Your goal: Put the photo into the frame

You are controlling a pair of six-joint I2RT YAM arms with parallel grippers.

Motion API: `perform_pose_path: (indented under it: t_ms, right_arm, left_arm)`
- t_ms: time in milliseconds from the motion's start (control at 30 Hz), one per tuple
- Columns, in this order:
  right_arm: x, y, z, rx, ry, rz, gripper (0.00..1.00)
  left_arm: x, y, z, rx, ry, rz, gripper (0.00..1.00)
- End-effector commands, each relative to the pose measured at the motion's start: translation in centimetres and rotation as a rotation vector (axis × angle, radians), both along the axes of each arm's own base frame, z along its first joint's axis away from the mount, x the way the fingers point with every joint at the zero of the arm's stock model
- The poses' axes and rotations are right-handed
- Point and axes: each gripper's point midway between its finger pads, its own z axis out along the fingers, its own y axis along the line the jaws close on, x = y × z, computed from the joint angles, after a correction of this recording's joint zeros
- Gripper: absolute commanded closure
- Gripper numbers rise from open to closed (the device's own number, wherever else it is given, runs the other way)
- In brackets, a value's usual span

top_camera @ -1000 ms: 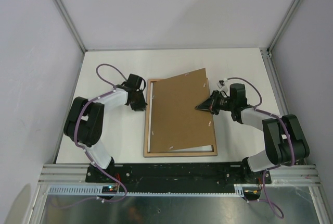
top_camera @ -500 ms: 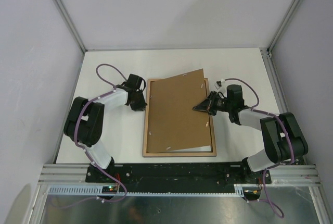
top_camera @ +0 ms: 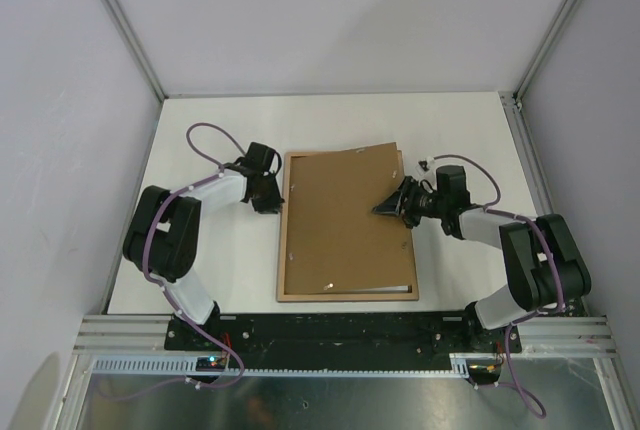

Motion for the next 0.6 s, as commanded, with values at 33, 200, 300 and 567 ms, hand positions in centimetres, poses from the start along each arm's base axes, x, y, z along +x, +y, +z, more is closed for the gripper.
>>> perform_pose_path:
  t_ms: [33,200,300,567]
  right_arm:
    - [1.0,-1.5,0.4,-0.075,-0.048,-0.033,0.45]
    - [1.5,-2.7,0.5,-0.146,-0.050,-0.063,0.39]
    - [1.6,-3.2,0.8,-0.171,-0.054,-0.072,0.38]
    - [1.9,-5.3,0.7,-0.244,-0.036,-0.118,0.37]
  left_arm:
    - [0.2,-1.1,0.4,-0.039,-0.017,-0.018,0.83]
    - [0.2,-1.0,0.4,-0.039,-0.018,-0.019,0.83]
    - [0.2,-1.1,0.4,-0.039,-0.020,-0.021,0.83]
    - [0.1,-1.0,0.5,-0.039,-0.021,-0.024,0.83]
